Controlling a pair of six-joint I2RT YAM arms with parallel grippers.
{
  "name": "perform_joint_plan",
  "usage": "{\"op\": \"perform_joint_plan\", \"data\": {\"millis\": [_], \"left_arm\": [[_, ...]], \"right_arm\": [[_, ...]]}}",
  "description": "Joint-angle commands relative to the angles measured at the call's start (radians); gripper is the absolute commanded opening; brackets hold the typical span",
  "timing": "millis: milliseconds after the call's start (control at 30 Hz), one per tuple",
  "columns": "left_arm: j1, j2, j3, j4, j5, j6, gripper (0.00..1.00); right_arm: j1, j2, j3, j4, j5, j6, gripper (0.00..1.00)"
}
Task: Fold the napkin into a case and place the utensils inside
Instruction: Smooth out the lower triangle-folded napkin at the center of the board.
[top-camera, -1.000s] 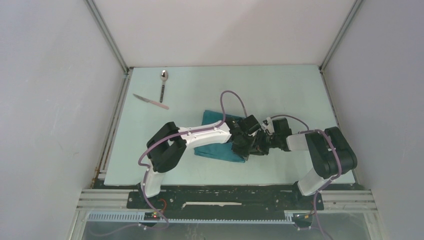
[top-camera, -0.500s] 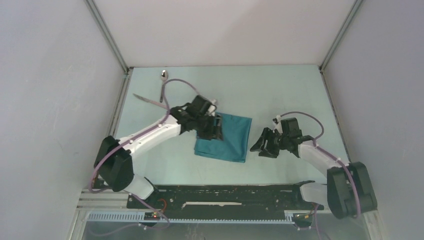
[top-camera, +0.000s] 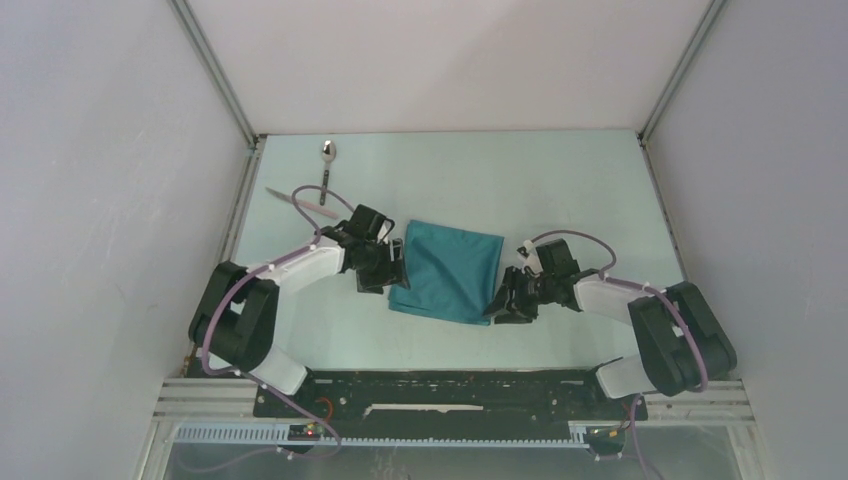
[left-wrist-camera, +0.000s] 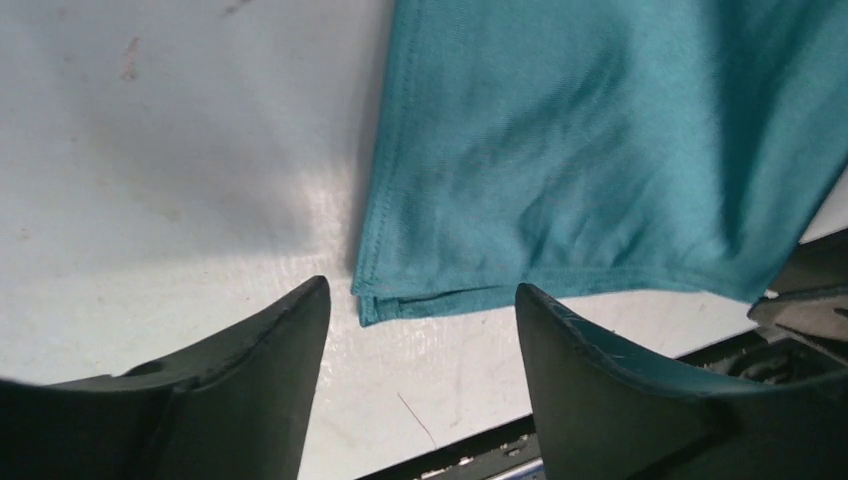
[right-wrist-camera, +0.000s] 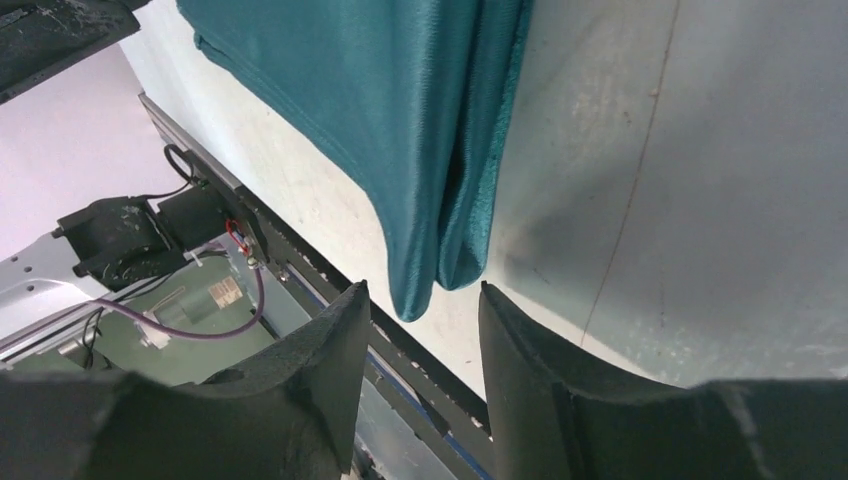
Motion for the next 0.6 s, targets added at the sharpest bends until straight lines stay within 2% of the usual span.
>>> {"op": "perform_joint_plan", "data": {"millis": [0, 33, 133, 467, 567], "left_arm": [[0.001, 0.021, -0.014, 0.042, -0.080, 0.014, 0.75], [0.001, 0.035, -0.016, 0.048, -0.071, 0.017, 0.74], [0.001, 0.076, -0.028, 0.058, -0.054, 0.013, 0.61], [0.001, 0.060, -0.079, 0.083, -0.048, 0.000, 0.28], [0.001, 0.028, -0.096, 0.078, -0.060, -0.008, 0.23]], "right_arm": [[0.011, 0.035, 0.004, 0.059, -0.013, -0.021, 0.53], [0.015, 0.047, 0.003, 0.062, -0.013, -0.026, 0.52], [0.016, 0.087, 0.005, 0.083, -0.027, -0.030, 0.46], [0.015, 0.133, 0.005, 0.103, -0.029, -0.044, 0.29], [0.015, 0.130, 0.005, 0.099, -0.018, -0.049, 0.26]]}}
